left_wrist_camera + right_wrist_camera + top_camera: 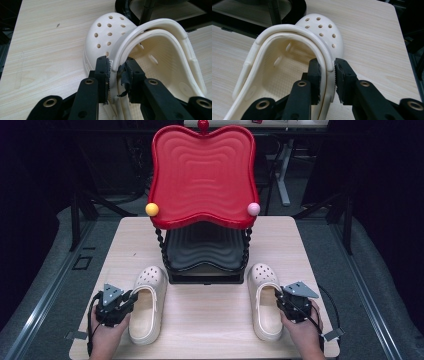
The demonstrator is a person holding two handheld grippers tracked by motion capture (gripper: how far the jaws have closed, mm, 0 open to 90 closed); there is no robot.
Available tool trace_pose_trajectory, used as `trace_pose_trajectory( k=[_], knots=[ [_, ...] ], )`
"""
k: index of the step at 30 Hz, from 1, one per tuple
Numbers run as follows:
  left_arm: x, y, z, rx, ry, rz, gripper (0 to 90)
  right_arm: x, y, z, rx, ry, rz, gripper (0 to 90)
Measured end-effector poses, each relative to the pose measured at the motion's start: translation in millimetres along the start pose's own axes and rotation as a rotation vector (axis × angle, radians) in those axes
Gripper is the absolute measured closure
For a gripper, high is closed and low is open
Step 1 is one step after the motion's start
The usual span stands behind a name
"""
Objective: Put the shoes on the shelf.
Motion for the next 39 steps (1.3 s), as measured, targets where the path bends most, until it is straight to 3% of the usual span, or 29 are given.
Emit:
trace_pose_trajectory(
  k=[16, 21, 25, 39],
  knots=[
    [-2.0, -16.2, 5.1, 0.021, -0.026, -0.008, 74.9, -3.6, -13.9, 7.1, 0.041, 0.002, -0.01, 75.0],
    [-1.0, -25.3, 10.6, 0.014, 0.002, -0.006, 74.9, -5.5, -26.2, 14.0, 0.043, -0.01, -0.029, 74.9],
    [-0.1, -36.2, 15.1, 0.024, -0.004, -0.013, 74.9, -8.7, -37.7, 22.5, 0.058, -0.007, -0.032, 74.9],
    [16.2, -81.1, 32.5, 0.107, 0.008, -0.055, 74.9, -23.0, -88.9, 38.2, 0.153, -0.016, -0.009, 74.9]
  ],
)
Point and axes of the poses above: each handheld gripper's, and its own axes: y roughly forward along the jaws, z roughly out of its top, x roughly to its right, the point moved 8 cm from there along y, roughly forward along the jaws, and after that the axes turned 1 degree about y, right-handed, at the moved point
